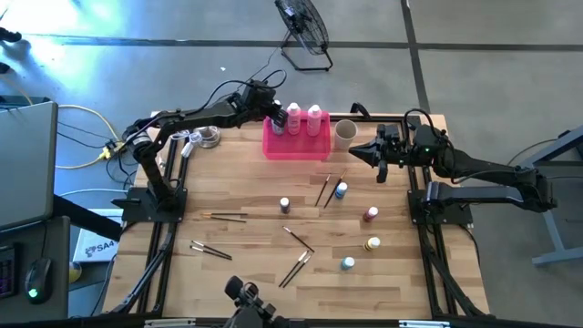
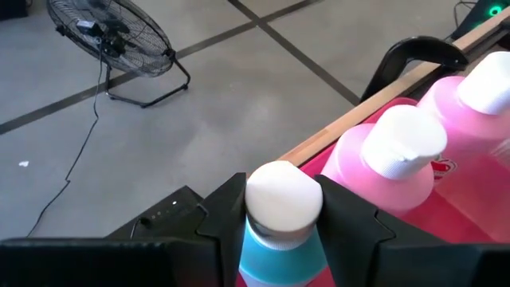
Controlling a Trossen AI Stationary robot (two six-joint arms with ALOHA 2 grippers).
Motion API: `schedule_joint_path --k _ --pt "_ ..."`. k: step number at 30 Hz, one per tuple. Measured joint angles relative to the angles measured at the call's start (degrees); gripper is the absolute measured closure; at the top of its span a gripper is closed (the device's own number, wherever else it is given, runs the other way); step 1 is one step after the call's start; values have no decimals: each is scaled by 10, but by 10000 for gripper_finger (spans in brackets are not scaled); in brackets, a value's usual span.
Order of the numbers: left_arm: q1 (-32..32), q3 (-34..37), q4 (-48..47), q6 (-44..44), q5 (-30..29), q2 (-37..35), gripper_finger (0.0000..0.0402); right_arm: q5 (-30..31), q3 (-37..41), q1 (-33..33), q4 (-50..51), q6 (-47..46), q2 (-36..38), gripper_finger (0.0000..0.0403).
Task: Pick & Place Paint Supplies
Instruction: Put the big blue paint bottle into the pink bin
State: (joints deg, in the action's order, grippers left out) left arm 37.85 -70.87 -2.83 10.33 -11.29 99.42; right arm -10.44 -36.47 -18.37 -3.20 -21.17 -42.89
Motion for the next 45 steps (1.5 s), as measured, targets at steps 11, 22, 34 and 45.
schedule_joint_path --k 11,22,34,45 --pt "0 2 -4 1 7 2 257 0 0 0 0 0 0 398" --pt "0 2 -5 -14 8 2 256 0 0 0 0 0 0 398" --pt "1 0 -29 -16 42 0 254 -1 0 0 0 0 0 398" --pt "0 -2 -32 -15 56 0 155 -2 0 0 0 0 0 398"
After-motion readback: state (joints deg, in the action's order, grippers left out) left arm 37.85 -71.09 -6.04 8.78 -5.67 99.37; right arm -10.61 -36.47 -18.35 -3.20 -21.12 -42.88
